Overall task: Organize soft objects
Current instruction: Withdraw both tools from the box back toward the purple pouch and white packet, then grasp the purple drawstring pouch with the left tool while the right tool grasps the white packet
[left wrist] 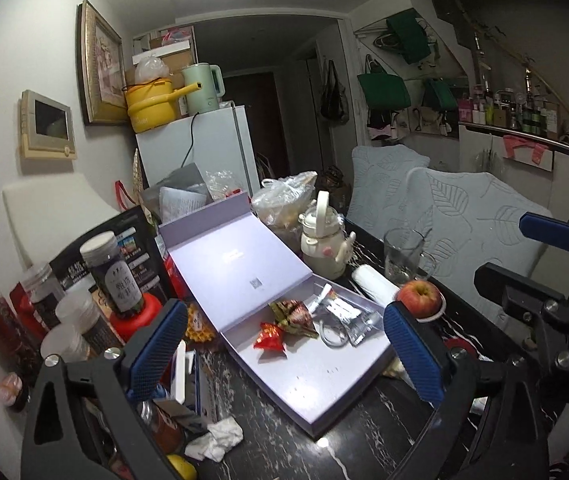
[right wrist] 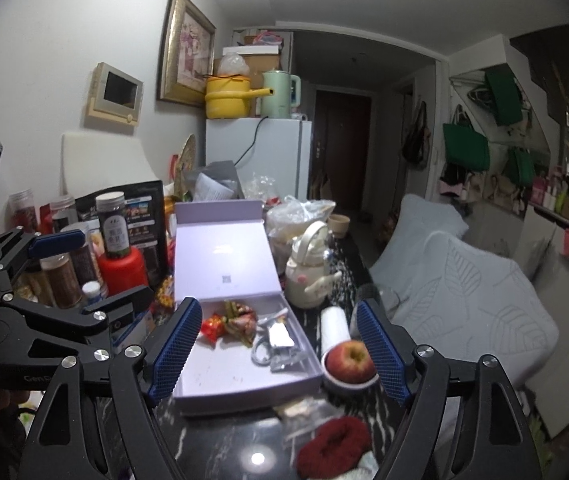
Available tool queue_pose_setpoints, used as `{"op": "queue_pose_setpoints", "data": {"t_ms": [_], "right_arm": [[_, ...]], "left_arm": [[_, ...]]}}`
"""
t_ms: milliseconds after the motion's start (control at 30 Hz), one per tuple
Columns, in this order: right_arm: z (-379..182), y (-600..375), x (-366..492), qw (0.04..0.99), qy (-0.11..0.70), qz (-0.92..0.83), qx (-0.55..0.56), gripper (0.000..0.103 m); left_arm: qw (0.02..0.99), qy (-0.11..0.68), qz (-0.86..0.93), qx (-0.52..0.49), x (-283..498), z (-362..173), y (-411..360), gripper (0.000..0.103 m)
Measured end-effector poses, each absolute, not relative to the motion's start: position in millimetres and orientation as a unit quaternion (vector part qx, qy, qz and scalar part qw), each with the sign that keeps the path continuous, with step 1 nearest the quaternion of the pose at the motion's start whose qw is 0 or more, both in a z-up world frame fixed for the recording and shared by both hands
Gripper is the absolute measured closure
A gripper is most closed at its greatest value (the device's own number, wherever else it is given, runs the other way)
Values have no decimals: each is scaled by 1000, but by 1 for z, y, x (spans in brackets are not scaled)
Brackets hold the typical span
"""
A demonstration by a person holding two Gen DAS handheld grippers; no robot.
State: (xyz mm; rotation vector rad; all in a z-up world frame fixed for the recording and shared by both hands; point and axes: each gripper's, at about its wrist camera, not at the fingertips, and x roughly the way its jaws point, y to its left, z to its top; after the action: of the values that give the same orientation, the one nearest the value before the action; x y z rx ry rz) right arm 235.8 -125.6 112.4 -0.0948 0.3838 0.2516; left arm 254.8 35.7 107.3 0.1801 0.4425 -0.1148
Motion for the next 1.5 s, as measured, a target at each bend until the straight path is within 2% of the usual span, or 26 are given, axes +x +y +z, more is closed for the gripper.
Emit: {"op": "queue_pose_setpoints", "data": {"t_ms": [500,1500], "right_arm": [[55,-136,197,963,247,107,-22,22],[-53,-155,162,927,358,105,49,22]], "left_arm": [[958,250,-107,88,209,75,41,3],[897,385,-214,29,187,-50,34,3]]}}
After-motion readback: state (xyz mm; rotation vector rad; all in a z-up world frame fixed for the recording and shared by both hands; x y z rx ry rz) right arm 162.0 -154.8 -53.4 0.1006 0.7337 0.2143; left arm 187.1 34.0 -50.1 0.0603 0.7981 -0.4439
